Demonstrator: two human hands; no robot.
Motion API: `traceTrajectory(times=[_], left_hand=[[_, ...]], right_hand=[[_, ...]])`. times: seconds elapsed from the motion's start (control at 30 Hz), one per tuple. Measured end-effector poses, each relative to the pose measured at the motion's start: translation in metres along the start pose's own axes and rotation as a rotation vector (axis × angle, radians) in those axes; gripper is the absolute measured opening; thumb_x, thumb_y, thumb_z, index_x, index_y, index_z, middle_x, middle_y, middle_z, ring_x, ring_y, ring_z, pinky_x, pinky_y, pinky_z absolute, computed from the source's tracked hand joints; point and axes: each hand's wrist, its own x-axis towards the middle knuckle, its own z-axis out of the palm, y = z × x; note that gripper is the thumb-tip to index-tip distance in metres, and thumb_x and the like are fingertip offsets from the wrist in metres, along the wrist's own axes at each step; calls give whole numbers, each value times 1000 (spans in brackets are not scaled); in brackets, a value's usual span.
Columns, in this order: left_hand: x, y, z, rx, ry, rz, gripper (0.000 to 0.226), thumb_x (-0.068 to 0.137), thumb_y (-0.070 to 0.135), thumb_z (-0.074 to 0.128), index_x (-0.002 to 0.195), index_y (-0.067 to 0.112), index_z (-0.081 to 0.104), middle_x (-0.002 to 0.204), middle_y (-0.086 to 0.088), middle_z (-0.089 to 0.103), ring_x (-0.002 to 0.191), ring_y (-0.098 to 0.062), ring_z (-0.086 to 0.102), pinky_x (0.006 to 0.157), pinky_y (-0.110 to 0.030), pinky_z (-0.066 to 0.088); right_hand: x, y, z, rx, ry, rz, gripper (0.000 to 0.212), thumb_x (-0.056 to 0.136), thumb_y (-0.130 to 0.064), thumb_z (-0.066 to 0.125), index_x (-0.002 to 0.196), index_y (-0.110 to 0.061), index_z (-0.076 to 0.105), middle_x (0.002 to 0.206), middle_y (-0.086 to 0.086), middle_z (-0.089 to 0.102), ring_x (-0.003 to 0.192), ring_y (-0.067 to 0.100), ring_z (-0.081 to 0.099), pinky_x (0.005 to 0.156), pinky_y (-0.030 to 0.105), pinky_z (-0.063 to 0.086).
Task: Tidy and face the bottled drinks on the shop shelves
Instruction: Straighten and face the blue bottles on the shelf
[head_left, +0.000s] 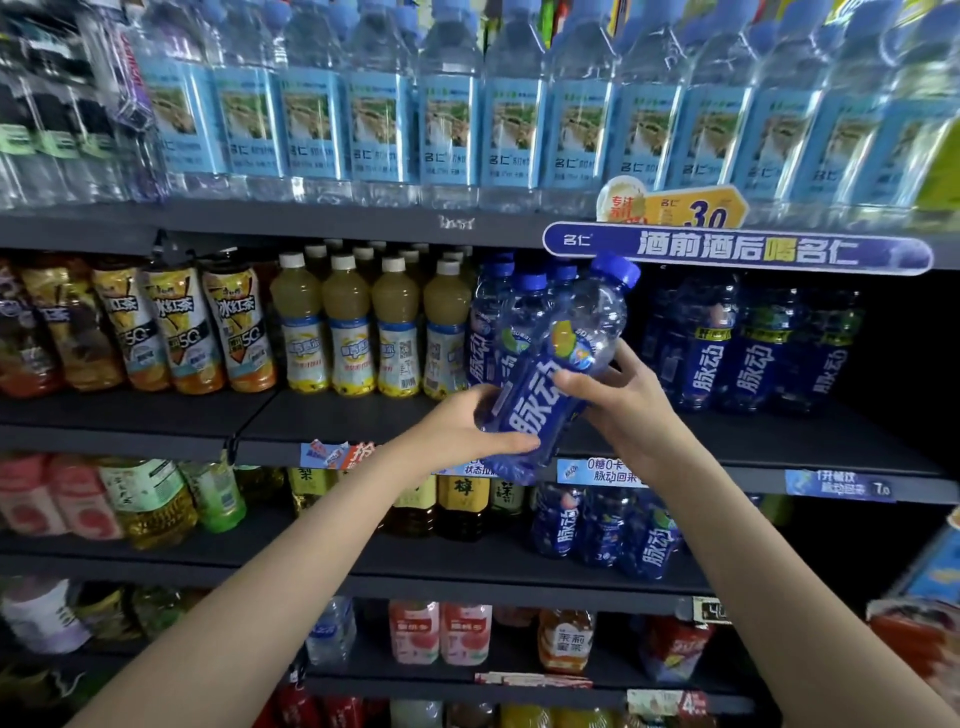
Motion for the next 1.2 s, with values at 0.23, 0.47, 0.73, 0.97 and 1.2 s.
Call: traceTrajectory(times=[0.23, 0.47, 0.73, 0.97, 1.2], left_hand=[[4, -16, 23, -62, 292, 66, 60, 61, 24, 86, 109, 22, 49, 111, 2, 63, 96, -9, 60, 80, -21, 48], [8, -6, 26, 473, 743, 182, 73, 61, 36, 84, 114, 4, 45, 115, -9, 43, 112, -26, 42, 97, -34, 38], [-13, 8, -9, -306, -12, 36, 35, 79, 13, 70, 107, 26, 53, 111, 8, 61, 103, -9, 59, 94, -29, 49], [7, -2, 18, 438, 650, 361, 77, 56, 33, 88, 118, 10, 48, 112, -4, 54, 103, -20, 50, 85, -27, 40], [25, -10, 28, 729, 718, 565, 83, 54, 38, 85, 118, 12, 39, 109, -12, 54, 99, -25, 46, 81, -33, 41]], right_hand=[[-1, -4, 10, -334, -22, -107, 62, 71, -10, 79, 122, -29, 48, 118, 0, 62, 108, 16, 61, 88, 27, 53], [6, 1, 55, -306, 270, -96, 69, 66, -26, 85, 118, -17, 40, 109, -5, 60, 99, 10, 60, 89, 28, 51], [7, -25, 13, -53, -56, -53, 54, 65, -10, 81, 112, -11, 57, 98, 3, 71, 89, 19, 68, 75, 33, 57], [-3, -10, 13, -66, 90, 2, 55, 72, -20, 76, 121, -12, 51, 108, 5, 70, 98, 18, 68, 69, 27, 57], [-5, 7, -12, 59, 149, -28, 64, 66, -20, 75, 123, -2, 52, 110, 16, 67, 103, 27, 66, 81, 35, 57]])
